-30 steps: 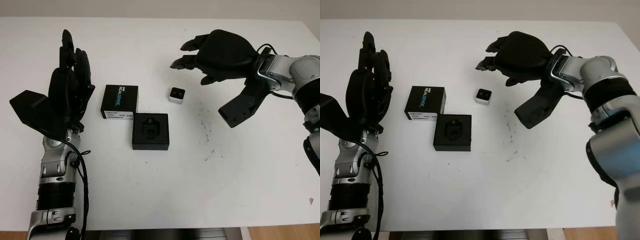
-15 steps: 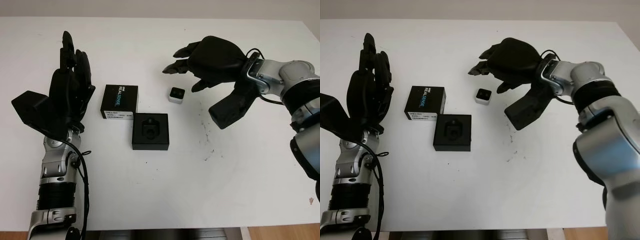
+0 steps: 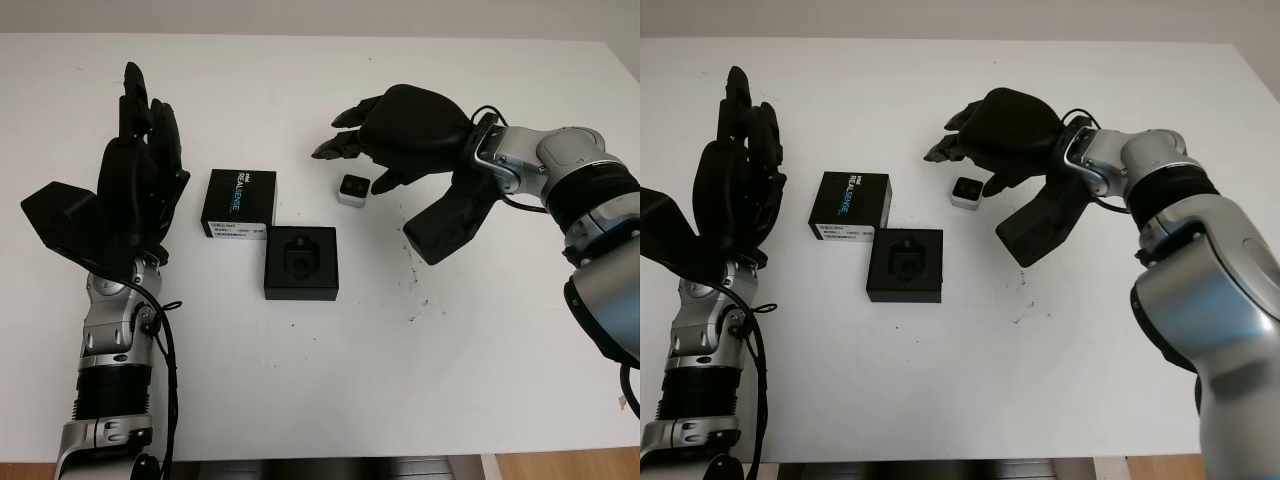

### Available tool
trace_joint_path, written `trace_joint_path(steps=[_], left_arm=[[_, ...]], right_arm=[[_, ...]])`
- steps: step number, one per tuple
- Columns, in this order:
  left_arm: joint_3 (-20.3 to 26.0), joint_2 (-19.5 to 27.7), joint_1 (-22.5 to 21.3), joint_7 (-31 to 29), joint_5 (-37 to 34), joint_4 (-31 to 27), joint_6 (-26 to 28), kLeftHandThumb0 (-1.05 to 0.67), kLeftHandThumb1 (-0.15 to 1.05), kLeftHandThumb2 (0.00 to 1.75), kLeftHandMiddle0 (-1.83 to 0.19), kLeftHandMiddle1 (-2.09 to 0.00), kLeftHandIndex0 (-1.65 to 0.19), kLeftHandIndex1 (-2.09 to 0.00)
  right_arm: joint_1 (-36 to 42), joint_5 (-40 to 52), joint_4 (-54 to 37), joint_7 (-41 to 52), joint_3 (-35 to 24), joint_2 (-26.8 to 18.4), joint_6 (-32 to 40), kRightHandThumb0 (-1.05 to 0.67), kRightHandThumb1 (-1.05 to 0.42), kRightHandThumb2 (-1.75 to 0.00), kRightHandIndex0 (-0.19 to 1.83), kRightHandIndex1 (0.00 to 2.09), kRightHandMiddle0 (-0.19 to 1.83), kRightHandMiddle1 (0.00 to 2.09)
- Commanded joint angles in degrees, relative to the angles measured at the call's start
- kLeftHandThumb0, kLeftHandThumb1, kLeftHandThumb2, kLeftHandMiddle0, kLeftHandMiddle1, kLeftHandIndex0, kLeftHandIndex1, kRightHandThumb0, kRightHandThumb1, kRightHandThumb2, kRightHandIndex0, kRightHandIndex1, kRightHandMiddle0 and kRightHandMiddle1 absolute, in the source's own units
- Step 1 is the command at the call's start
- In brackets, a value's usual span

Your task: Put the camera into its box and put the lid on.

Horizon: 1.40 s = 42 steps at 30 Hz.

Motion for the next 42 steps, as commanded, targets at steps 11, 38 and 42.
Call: trace_joint_path(steps=[11,38,42], left_arm=[[0.41,0.75,-0.36,-0.83,-0.34,-0.57,-0.08,-0.72,1.05,0.59,0.19,0.00,0.19,0.00],[0.48,0.45,-0.37,-0.27,-0.33,-0.42,-0.03,-0.72,1.05,0.57,0.19,0.00,0.19,0.00],[0.49,0.55,-0.29,-0.45,-0.39,-0.42,0.07,-0.73,1.05,0.57,0.19,0.00,0.19,0.00]], right_arm=[[1.20,-0.16,0.29,0.68,1.64,-0.20,1.23,-0.29,-0.82,-0.05,0.53,0.10,0.53,0.14],[3.47,-1.04,2.11,-4.87,3.72,0.86,1.48,-0.23,-0.88,-0.06,0.67,0.13,0.69,0.16],[3.40,-2.01,2.26,-5.12,4.68,1.15,2.78,-0.25,-0.88,-0.06,0.68,0.13,0.72,0.17]])
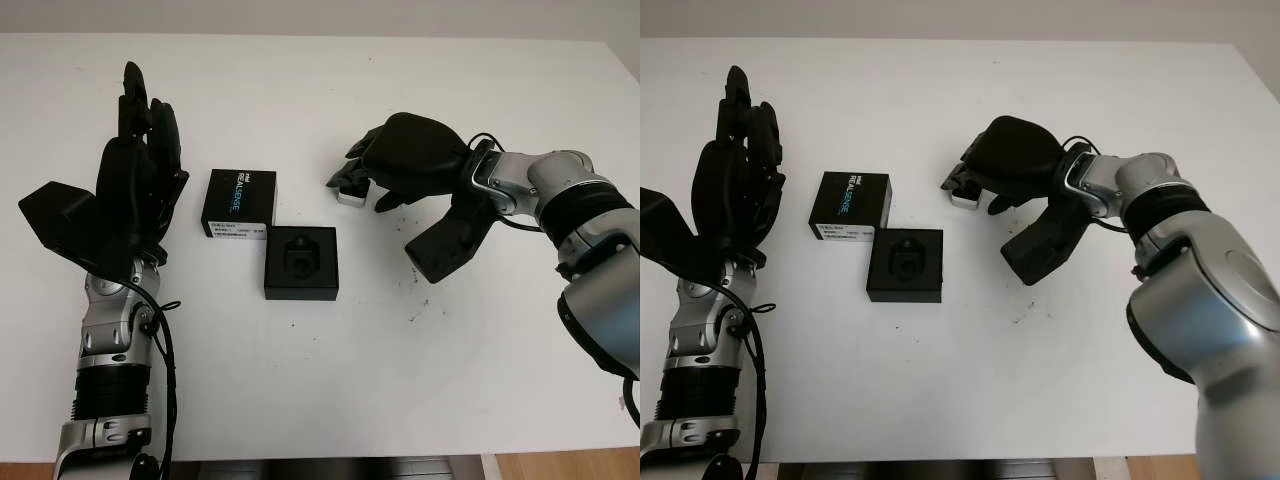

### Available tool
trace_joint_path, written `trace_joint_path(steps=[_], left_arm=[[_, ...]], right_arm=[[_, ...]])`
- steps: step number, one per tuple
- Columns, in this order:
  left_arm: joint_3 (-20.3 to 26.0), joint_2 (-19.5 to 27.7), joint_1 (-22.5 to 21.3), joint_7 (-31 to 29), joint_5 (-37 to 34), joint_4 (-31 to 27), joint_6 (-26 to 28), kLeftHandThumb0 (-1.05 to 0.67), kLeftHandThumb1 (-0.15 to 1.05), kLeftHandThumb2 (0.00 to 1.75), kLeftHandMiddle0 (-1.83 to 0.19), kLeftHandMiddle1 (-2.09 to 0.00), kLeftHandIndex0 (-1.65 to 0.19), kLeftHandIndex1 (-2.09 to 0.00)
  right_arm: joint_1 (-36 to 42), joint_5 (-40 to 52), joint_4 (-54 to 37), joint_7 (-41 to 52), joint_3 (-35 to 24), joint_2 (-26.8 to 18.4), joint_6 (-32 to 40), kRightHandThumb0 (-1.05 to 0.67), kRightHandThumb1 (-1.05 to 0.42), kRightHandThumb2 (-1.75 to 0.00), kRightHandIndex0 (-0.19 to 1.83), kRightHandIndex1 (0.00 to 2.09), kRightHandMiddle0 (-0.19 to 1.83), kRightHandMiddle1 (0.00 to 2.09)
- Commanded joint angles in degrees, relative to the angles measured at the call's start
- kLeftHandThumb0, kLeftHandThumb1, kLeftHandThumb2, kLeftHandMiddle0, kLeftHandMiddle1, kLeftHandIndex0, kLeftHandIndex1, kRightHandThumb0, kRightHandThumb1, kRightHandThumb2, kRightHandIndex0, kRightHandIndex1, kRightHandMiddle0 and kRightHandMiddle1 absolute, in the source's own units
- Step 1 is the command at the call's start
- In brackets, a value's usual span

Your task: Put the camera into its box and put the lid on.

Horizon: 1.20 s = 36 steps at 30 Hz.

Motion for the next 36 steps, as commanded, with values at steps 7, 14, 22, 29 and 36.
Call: trace_joint_path(steps=[7,14,22,29,36], left_arm=[[0.24,0.21,-0.13,-0.10,-0.11,-0.51,-0.30,-0.73,1.05,0.57,0.19,0.00,0.19,0.00],[0.02,0.27,-0.08,0.13,0.34,-0.60,-0.21,-0.72,1.05,0.59,0.19,0.00,0.19,0.00],[0.13,0.30,-0.11,0.01,0.16,-0.48,-0.11,-0.73,1.05,0.57,0.19,0.00,0.19,0.00],[0.14,0.23,-0.20,0.16,0.15,-0.51,-0.10,-0.73,1.05,0.57,0.19,0.00,0.19,0.00],[0.18,0.15,0.00,-0.27,-0.16,-0.46,-0.45,-0.73,1.05,0.57,0.19,0.00,0.19,0.00]], right_arm=[[0.84,-1.71,0.66,-3.23,1.62,0.52,1.99,-0.24,-0.90,-0.06,0.77,0.17,0.85,0.24],[0.80,-2.21,1.22,-5.18,2.33,0.43,3.41,-0.25,-0.93,-0.05,0.78,0.26,0.56,1.08],[0.94,-0.23,2.04,-1.45,1.03,0.45,4.26,-0.29,-0.94,-0.05,0.73,0.40,0.48,1.14],[2.13,11.30,2.91,17.51,-7.67,1.47,5.05,-0.33,-1.00,-0.06,0.35,0.31,0.36,1.21],[4.30,23.34,2.08,31.53,-17.65,2.93,9.48,-0.36,-0.99,-0.05,0.32,0.11,0.35,1.26]])
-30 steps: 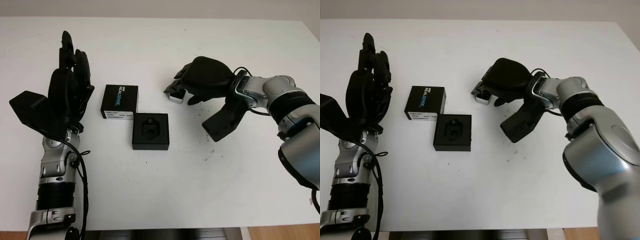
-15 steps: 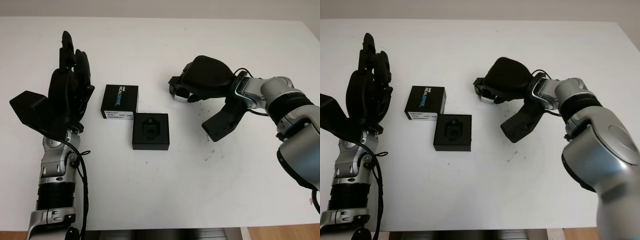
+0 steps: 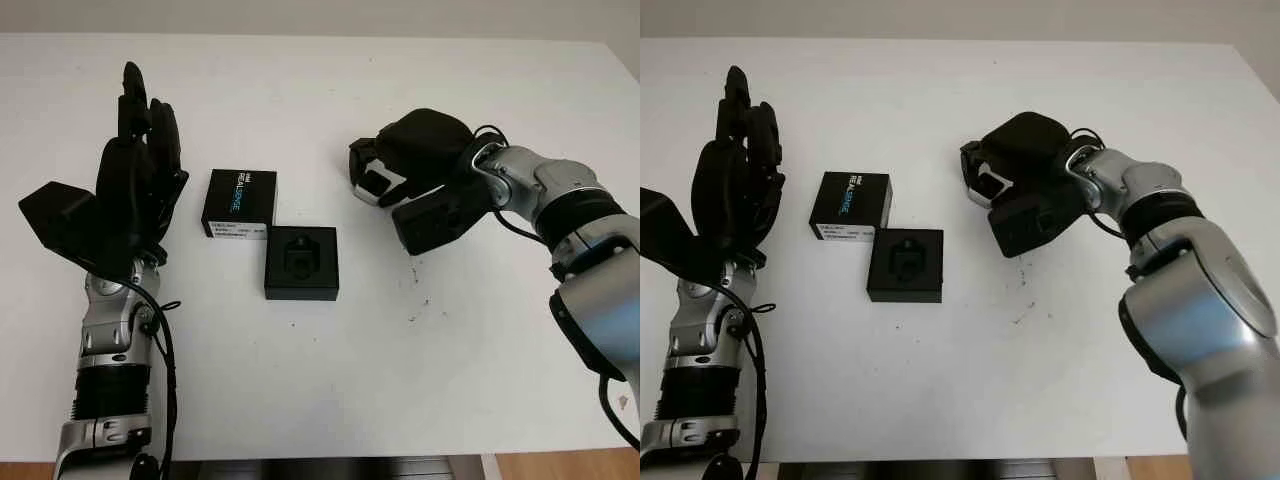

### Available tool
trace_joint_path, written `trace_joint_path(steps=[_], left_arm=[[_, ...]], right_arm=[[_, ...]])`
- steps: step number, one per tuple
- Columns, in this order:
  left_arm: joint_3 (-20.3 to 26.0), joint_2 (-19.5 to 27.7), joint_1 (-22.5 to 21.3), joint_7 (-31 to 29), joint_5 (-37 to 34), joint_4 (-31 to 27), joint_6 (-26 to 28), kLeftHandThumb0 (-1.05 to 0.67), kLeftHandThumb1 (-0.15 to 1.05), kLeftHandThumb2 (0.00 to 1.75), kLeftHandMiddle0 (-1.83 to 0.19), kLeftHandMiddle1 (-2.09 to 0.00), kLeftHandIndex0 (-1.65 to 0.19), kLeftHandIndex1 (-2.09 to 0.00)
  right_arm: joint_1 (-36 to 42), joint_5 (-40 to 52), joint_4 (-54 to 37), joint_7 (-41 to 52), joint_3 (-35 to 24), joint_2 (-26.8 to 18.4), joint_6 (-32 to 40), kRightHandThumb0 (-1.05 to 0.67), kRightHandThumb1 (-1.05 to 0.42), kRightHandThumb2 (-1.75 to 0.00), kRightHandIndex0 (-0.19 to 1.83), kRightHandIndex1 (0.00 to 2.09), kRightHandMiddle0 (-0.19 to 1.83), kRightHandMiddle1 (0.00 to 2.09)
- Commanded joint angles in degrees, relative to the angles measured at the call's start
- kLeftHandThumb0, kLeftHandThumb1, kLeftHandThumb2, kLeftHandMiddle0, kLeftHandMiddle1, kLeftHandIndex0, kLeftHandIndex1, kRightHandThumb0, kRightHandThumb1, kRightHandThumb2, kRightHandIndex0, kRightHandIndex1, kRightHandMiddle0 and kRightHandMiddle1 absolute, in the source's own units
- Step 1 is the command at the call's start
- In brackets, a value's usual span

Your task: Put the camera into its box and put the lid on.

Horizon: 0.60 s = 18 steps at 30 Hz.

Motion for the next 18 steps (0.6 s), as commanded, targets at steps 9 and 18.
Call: trace_joint_path(steps=[9,18], left_arm=[[0.15,-0.15,0.22,0.10,-0.13,-0.68,-0.54,-0.73,1.05,0.56,0.19,0.00,0.19,0.00],[-0.09,-0.34,0.27,0.36,0.25,-0.85,-0.49,-0.73,1.05,0.57,0.19,0.00,0.19,0.00]], right_arm=[[2.61,9.19,-1.52,8.00,-8.78,1.07,2.24,-0.36,-1.01,-0.06,0.35,0.08,0.27,1.45],[4.15,15.16,-2.63,13.28,-14.07,1.75,3.07,-0.35,-1.03,-0.06,0.34,0.07,0.20,1.53]])
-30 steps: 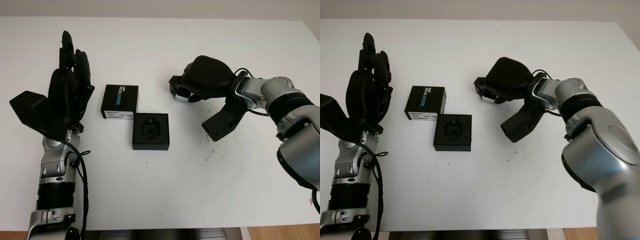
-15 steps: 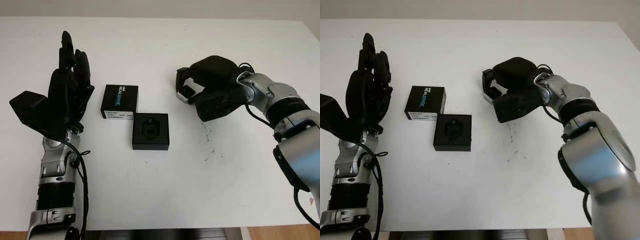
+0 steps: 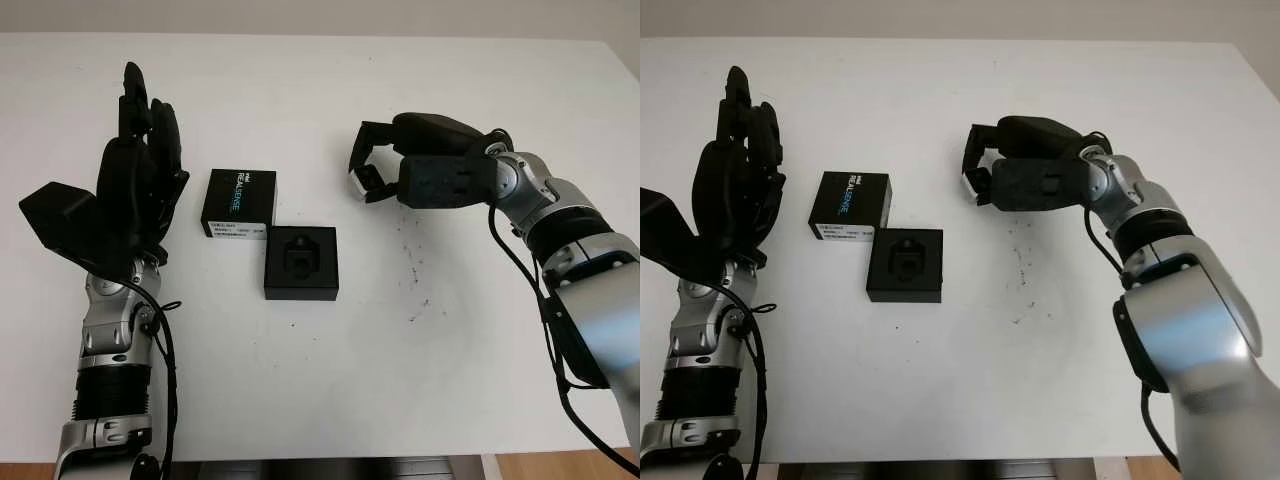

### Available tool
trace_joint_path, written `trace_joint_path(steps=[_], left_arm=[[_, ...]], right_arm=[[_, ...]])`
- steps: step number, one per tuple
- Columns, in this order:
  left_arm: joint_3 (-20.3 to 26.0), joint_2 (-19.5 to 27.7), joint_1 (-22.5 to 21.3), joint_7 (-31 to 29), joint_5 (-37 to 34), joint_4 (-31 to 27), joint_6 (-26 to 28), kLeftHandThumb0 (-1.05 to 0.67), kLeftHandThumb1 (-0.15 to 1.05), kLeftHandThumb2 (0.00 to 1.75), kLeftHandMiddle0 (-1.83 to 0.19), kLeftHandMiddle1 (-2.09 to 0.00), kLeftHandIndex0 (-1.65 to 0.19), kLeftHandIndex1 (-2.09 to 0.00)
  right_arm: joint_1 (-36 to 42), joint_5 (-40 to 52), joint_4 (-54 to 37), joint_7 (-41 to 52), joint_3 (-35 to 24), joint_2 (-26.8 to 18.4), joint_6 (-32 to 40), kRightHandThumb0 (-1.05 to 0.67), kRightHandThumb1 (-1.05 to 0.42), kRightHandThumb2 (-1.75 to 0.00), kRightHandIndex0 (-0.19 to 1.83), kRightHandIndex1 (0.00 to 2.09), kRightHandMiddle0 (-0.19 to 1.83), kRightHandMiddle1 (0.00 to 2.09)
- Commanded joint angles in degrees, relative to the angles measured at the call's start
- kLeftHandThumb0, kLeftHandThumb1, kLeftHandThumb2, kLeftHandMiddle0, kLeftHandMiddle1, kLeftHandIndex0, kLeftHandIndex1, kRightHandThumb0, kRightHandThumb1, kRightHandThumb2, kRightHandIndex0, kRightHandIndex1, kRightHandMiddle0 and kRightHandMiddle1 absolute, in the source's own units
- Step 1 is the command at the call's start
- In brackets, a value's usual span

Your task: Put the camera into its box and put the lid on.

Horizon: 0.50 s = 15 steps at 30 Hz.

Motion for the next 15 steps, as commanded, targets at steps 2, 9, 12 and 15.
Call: trace_joint_path(steps=[2,9,12,15], left_arm=[[-0.14,-0.20,0.31,0.55,0.60,-1.01,-0.44,-0.72,1.05,0.57,0.19,0.00,0.19,0.00],[-0.28,-0.64,0.36,1.21,0.69,-1.33,-0.37,-0.72,1.05,0.57,0.19,0.00,0.19,0.00],[-0.35,-0.85,0.40,1.21,0.62,-1.55,-0.28,-0.72,1.05,0.56,0.19,0.00,0.19,0.00],[-0.38,-1.06,0.40,1.62,0.74,-1.83,0.08,-0.72,1.05,0.56,0.19,0.00,0.19,0.00]], right_arm=[[1.54,2.77,-1.12,1.88,-2.68,0.19,0.33,-0.35,-1.03,-0.06,0.33,0.06,0.18,1.55],[3.72,6.33,-2.60,3.99,-5.90,0.59,-0.20,-0.34,-1.03,-0.06,0.33,0.05,0.17,1.56],[4.40,7.92,-3.34,5.75,-7.13,0.85,0.28,-0.33,-1.04,-0.06,0.32,0.05,0.14,1.59],[5.09,8.97,-4.58,7.05,-7.87,0.98,0.91,-0.34,-1.05,-0.07,0.31,0.05,0.12,1.63]])
